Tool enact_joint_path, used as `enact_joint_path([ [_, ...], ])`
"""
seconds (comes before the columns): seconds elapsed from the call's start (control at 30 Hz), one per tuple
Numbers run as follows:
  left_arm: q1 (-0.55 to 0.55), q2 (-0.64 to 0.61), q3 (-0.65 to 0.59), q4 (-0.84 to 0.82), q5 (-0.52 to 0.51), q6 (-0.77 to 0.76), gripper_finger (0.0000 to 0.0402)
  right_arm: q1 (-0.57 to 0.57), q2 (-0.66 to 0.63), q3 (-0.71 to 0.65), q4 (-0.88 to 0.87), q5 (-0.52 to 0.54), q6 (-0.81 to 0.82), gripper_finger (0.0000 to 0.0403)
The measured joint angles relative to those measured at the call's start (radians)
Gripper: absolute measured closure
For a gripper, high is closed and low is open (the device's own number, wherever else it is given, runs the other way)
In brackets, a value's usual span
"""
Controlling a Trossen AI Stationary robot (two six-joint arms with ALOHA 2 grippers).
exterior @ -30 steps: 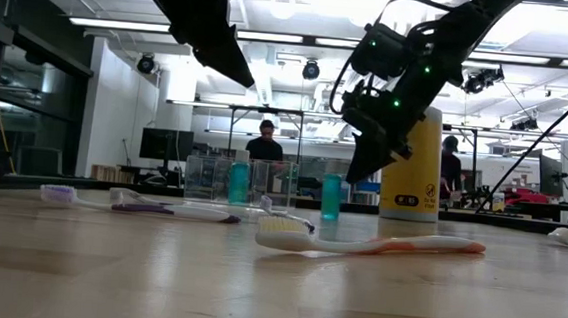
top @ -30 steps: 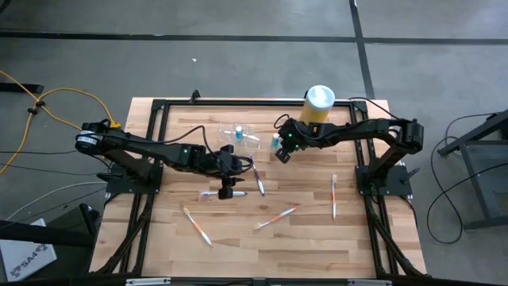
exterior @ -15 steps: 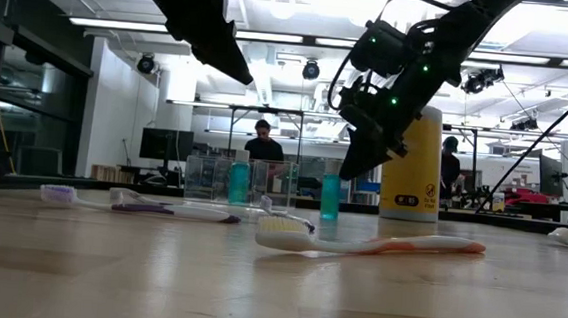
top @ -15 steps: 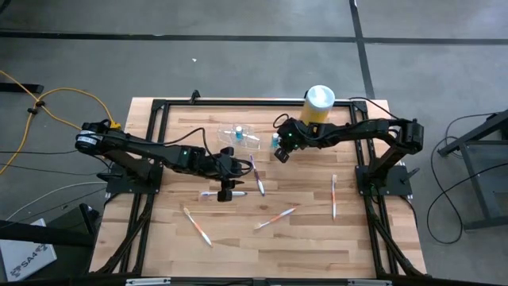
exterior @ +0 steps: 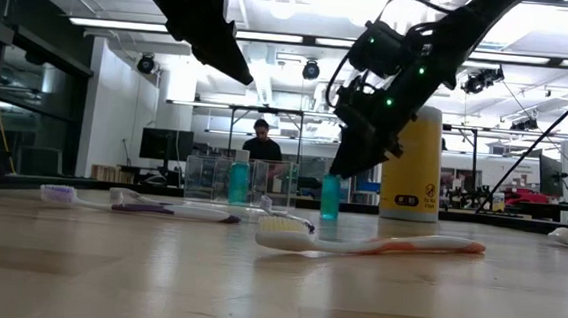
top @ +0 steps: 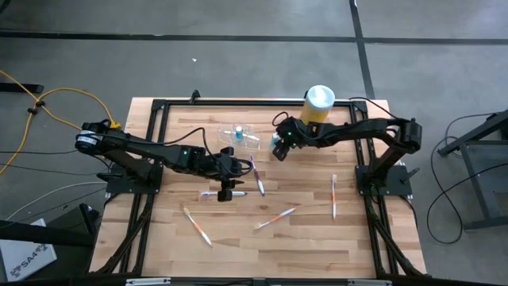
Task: Pick & Place toothbrushing station
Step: Put the blue mouthwash into the transparent organizer
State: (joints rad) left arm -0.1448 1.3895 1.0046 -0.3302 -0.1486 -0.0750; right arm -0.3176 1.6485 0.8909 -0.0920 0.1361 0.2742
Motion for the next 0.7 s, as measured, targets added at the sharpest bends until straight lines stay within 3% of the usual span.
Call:
enact_joint_path([
  [0.47,0.000,0.000,0.000,-0.005,-0.001,0.000,0.0273,-0.011,0.149,-0.002,0.128,0.053,0.043,0.0212],
  [0.7,0.000,0.000,0.000,-0.006,-0.001,0.000,0.0273,-0.010,0.152,0.000,0.158,0.052,0.055,0.0250],
])
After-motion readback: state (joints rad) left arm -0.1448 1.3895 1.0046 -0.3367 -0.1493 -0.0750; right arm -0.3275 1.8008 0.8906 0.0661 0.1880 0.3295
